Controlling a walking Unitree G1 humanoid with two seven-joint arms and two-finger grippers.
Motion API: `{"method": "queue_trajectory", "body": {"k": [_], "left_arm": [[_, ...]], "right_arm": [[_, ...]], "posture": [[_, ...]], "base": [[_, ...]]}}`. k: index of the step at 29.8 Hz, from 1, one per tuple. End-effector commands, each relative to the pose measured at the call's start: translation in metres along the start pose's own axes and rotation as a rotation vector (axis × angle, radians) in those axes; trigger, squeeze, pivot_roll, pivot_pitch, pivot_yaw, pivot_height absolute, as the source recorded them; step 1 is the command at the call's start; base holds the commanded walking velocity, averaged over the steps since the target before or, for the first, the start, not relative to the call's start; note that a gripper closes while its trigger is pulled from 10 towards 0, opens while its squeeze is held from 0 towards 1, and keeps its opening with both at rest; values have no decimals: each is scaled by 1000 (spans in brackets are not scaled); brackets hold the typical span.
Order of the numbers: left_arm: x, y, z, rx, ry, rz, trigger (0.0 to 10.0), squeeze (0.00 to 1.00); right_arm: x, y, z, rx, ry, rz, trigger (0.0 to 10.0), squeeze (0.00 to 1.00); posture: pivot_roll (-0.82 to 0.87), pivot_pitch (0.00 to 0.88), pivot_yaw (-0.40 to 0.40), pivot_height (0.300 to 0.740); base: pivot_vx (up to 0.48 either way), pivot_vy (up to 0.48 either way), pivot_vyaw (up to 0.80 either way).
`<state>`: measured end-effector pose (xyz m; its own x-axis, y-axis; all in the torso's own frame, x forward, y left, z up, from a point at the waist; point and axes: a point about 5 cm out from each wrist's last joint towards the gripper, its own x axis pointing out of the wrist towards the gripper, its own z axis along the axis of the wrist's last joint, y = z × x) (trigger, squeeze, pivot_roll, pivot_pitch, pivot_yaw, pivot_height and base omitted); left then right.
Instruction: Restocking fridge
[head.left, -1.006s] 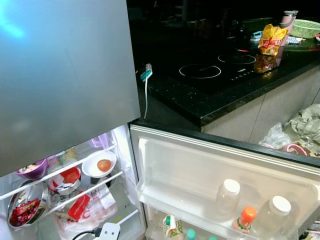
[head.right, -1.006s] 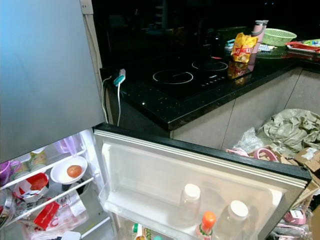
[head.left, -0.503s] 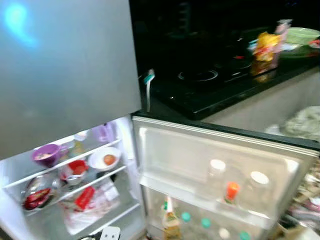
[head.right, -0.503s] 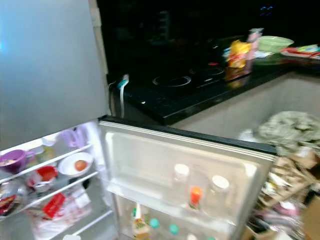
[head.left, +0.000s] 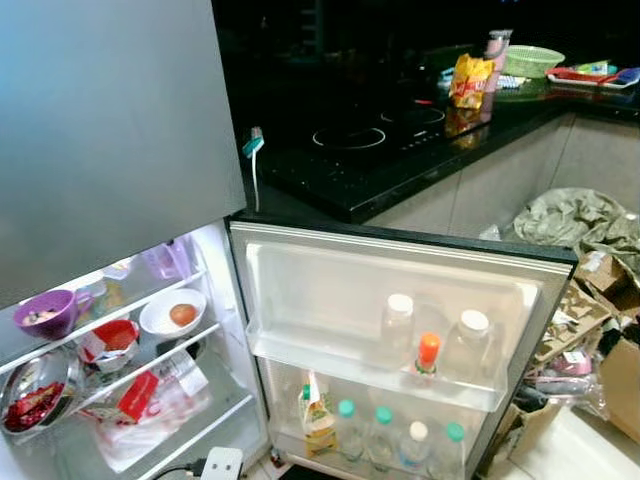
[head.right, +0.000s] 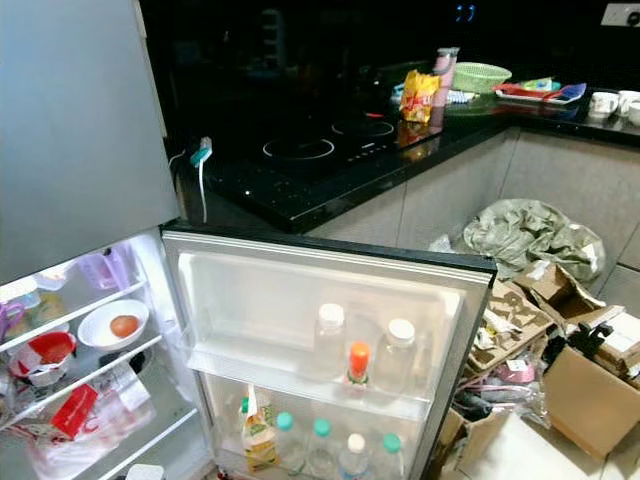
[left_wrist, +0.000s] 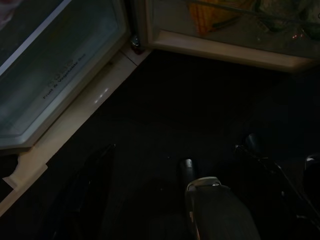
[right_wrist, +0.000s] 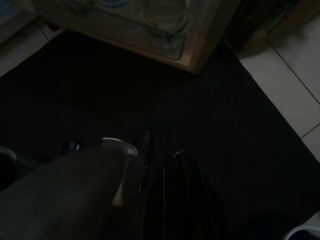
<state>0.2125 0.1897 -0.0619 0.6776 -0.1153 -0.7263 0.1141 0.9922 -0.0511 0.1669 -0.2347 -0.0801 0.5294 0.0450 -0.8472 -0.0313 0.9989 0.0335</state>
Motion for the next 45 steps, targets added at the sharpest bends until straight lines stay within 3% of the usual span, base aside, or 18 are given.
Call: {"method": "queue_trajectory", "body": {"k": [1,10,45], "left_arm": [[-1,3,-1,5,3,11,10000,0],[-1,3,-2,4,0,10,10000,0],[-1,0,-3,-5,-7,2,10000,0]], "right_arm": [[0,0,0,0,6,5,10000,0],[0,-1,2,11,-1,4,10000,0],[0,-1,1,-13,5,16,10000,0]], "posture": [[-51,113,14,740],[-52,117,15,740],[-53,111,8,740]], "base": [[0,0,0],[0,-55,0],[0,-329,0]]}}
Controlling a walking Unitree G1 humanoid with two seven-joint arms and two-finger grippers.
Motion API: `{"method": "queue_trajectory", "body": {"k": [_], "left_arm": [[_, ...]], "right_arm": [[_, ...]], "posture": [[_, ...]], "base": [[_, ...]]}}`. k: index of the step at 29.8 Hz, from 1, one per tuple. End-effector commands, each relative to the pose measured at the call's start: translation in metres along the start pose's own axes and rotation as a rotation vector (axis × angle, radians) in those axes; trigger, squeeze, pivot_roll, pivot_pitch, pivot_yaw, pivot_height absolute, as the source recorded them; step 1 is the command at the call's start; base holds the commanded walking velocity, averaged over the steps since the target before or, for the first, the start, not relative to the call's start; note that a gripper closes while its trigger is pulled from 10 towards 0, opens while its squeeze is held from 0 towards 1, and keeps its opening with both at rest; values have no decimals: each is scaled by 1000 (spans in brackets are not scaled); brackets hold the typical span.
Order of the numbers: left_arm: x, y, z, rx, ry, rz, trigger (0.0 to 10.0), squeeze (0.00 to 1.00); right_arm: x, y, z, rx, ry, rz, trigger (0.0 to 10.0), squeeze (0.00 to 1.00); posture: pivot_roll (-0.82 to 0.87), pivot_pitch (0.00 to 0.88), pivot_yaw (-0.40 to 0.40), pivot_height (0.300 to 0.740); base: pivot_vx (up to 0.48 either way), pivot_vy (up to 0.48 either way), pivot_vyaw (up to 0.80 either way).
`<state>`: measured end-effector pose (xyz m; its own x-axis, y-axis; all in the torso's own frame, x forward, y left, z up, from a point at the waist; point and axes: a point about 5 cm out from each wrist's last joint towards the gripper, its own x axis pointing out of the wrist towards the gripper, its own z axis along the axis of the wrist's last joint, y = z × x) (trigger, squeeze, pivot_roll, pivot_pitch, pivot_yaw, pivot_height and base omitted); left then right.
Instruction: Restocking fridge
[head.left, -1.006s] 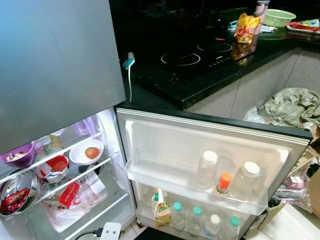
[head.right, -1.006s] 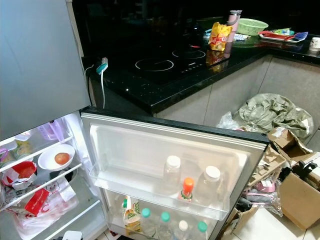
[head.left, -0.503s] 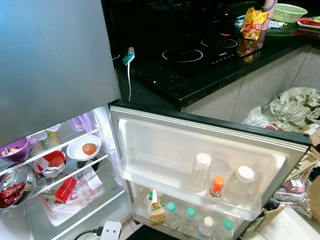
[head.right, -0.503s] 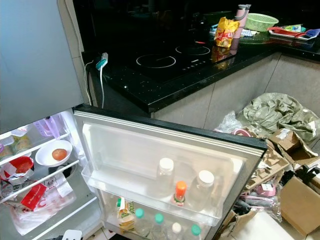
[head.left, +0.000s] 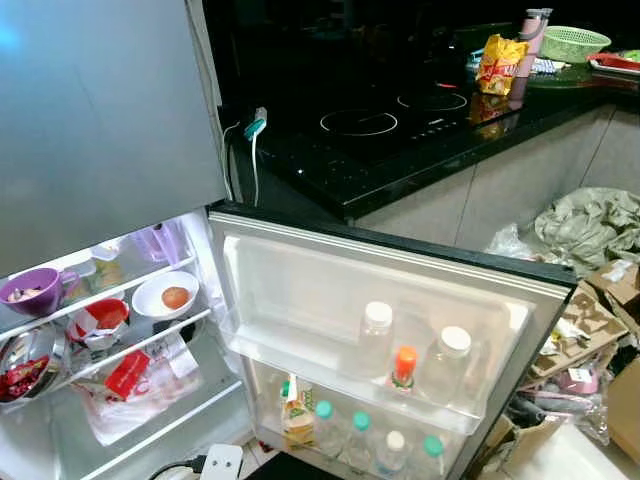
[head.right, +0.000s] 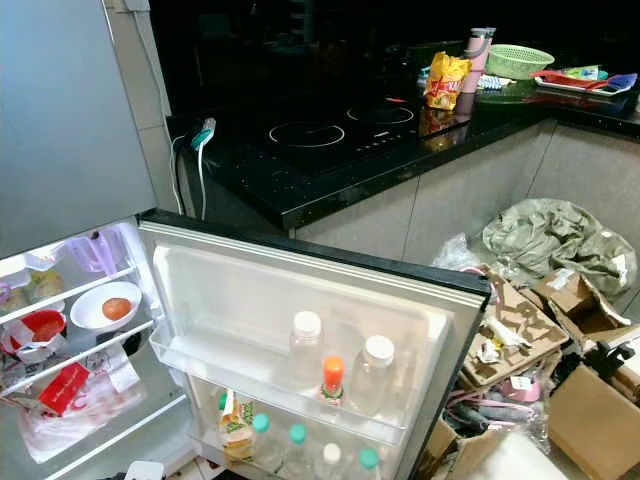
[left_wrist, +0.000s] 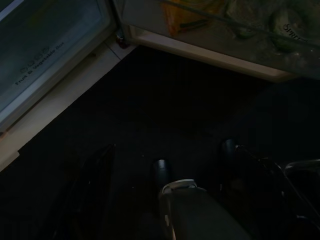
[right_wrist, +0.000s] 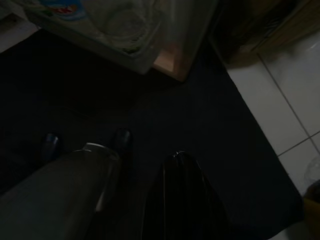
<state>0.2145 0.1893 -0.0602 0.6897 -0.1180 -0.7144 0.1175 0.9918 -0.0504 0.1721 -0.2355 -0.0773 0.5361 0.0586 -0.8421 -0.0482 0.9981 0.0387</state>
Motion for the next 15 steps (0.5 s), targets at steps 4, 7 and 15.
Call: {"method": "queue_trajectory", "body": {"k": [4,7,15], "left_arm": [[-2,0,-6,-9,10,4,10000,0],[-2,0,-6,-8,10,3,10000,0],[-2,1,-6,-9,10,3,10000,0]], "right_arm": [[-1,0,-4,-4,13,4,10000,0],[-1,0,-4,-4,13,4,10000,0],[0,1,-4,-6,13,7,10000,0]], "posture": [[-53,109,9,740],[-53,109,9,740],[-53,111,11,740]], "base": [[0,-361,0],[0,-361,0],[0,-360,0]]}}
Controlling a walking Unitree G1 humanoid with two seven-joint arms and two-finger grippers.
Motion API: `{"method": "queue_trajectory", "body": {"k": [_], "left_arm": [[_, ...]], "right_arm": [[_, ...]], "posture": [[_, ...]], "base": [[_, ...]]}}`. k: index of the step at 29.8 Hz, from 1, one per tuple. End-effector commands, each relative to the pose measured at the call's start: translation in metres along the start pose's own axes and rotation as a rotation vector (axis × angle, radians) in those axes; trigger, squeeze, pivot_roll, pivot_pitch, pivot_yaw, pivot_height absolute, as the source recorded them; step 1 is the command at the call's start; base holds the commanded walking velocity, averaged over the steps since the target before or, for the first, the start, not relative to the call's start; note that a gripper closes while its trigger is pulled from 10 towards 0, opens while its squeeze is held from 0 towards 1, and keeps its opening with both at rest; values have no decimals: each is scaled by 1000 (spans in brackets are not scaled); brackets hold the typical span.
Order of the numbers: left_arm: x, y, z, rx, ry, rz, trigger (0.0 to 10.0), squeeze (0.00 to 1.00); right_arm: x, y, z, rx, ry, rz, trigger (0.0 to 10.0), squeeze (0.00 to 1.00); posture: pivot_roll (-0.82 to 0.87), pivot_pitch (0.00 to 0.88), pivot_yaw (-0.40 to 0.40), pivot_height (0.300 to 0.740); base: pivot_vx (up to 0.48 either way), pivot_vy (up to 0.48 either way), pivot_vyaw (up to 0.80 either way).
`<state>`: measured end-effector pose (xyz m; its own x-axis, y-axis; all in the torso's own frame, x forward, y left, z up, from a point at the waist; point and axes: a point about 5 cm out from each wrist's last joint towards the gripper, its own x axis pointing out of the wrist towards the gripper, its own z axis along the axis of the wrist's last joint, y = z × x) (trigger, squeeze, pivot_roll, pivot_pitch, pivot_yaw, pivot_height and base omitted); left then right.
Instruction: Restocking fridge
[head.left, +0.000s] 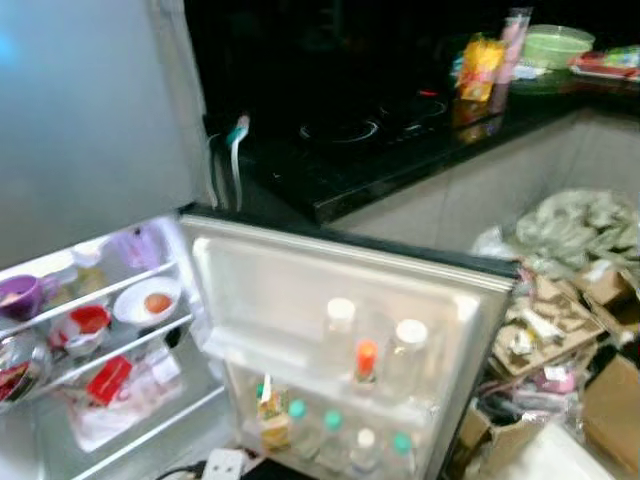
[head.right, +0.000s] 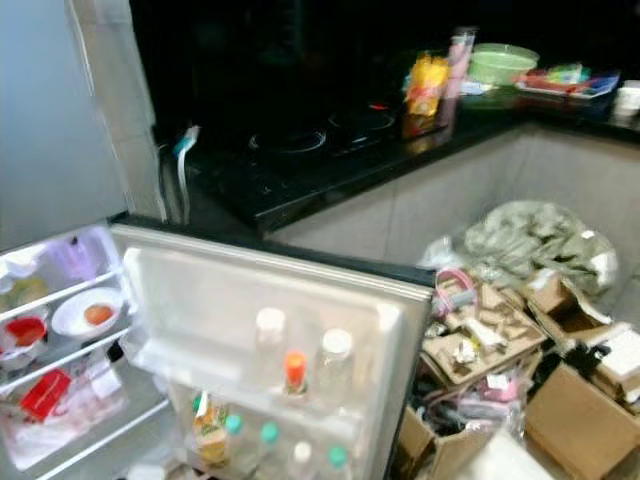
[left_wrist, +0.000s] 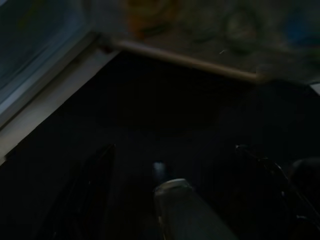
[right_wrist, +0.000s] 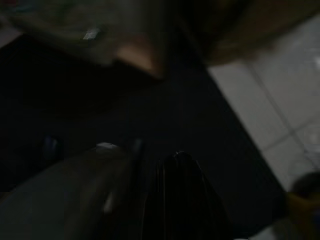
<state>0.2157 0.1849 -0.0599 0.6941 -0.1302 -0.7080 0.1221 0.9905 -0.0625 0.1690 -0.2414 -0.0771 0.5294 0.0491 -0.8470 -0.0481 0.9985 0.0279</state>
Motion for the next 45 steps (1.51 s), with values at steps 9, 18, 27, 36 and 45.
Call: {"method": "queue_trajectory", "body": {"k": [9,18,27,36,45], "left_arm": [[-3,6,-7,-5,15,17,10000,0],[-4,8,-8,-29,11,36,10000,0],[-4,8,-7,-34,5,35,10000,0],[-5,8,-9,-42,2,23,10000,0],[-7,13,-10,-29,2,50,10000,0]], "right_arm": [[2,7,-1,1,4,16,10000,0],[4,11,5,20,-19,36,10000,0],[7,18,19,23,-58,65,10000,0],[6,14,41,35,-145,66,10000,0],[1,5,104,86,-382,22,10000,0]], "posture": [[-53,116,12,740],[-54,118,12,740],[-54,124,14,740],[-49,122,16,740],[-47,115,23,740]], "base": [[0,-350,0],[0,-54,0],[0,0,0],[0,200,0],[0,0,0]]}}
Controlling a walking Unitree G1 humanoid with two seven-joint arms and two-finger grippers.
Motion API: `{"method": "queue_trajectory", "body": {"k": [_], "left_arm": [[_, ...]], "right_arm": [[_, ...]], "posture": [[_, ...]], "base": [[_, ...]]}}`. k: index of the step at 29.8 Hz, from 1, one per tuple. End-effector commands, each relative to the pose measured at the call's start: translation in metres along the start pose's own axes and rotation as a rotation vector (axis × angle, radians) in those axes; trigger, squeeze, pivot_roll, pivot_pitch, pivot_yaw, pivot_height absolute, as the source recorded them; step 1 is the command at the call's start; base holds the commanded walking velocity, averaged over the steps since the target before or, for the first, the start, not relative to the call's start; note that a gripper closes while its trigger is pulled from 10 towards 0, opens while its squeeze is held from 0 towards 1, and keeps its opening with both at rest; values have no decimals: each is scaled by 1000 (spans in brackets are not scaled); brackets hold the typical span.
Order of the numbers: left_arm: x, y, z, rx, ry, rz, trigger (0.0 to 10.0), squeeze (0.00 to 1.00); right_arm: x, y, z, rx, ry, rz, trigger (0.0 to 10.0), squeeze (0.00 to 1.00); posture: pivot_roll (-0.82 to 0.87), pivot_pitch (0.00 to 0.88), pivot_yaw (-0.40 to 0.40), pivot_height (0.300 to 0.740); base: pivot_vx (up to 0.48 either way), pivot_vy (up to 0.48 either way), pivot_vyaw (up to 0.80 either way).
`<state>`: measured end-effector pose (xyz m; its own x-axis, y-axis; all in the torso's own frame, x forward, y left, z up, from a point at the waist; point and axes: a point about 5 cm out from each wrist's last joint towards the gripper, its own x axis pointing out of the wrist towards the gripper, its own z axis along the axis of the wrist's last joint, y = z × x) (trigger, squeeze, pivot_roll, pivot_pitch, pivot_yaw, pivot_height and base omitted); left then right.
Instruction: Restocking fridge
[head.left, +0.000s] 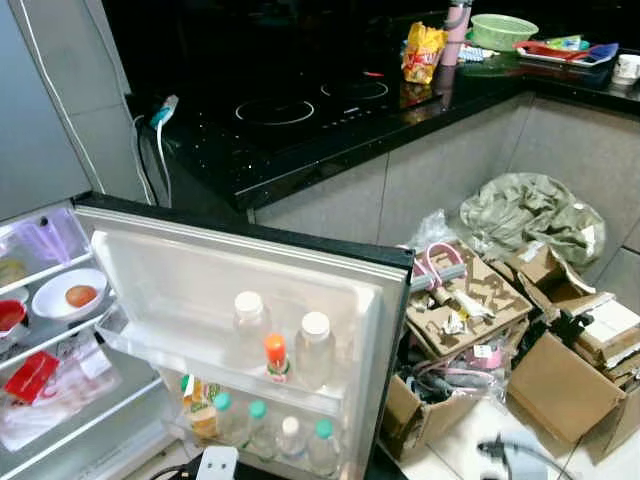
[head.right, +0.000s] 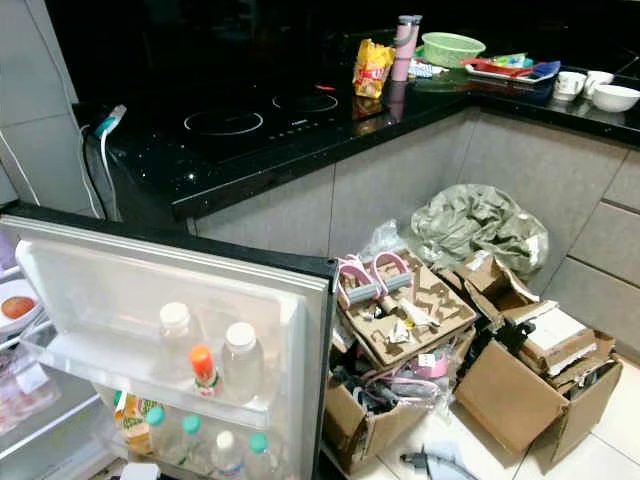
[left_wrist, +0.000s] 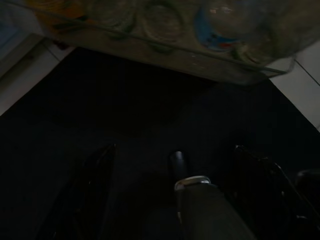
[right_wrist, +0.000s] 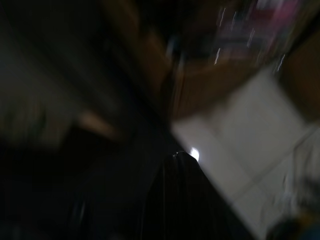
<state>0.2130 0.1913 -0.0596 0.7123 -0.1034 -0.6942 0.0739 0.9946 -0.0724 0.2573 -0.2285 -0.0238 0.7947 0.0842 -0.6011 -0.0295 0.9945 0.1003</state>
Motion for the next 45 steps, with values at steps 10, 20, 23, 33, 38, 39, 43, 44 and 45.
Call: {"method": "queue_trajectory", "body": {"k": [10,20,23,33,38,39,43,44,45], "left_arm": [[-5,11,-7,6,24,30,10000,0],[-5,12,-7,21,25,31,10000,0],[-5,12,-6,50,22,26,10000,0],[-3,10,-3,52,25,21,10000,0],[-3,10,-4,59,33,18,10000,0],[-3,10,-4,59,33,18,10000,0],[-4,10,-6,69,42,20,10000,0],[-4,10,-8,72,45,20,10000,0],[-4,10,-8,74,48,21,10000,0]], "right_arm": [[13,10,65,18,-183,9,10000,0],[14,8,70,32,-193,-10,10000,0],[14,8,70,35,-194,-13,10000,0],[12,2,67,41,-187,-29,10000,0],[12,1,67,40,-183,-34,10000,0],[12,0,67,40,-181,-35,10000,0],[11,-3,64,31,-157,-55,10000,0],[11,-4,64,31,-154,-56,10000,0],[11,-4,63,32,-154,-56,10000,0]], "posture": [[-34,107,19,740],[-34,112,28,740],[-33,112,31,740],[-37,114,36,740],[-37,116,34,740],[-36,117,33,740],[-37,119,32,740],[-36,121,32,740],[-36,121,32,740]], "base": [[0,75,0],[0,336,0],[0,0,0],[0,-240,0],[0,0,0],[0,0,0],[0,0,0],[0,0,0],[0,0,0]]}}
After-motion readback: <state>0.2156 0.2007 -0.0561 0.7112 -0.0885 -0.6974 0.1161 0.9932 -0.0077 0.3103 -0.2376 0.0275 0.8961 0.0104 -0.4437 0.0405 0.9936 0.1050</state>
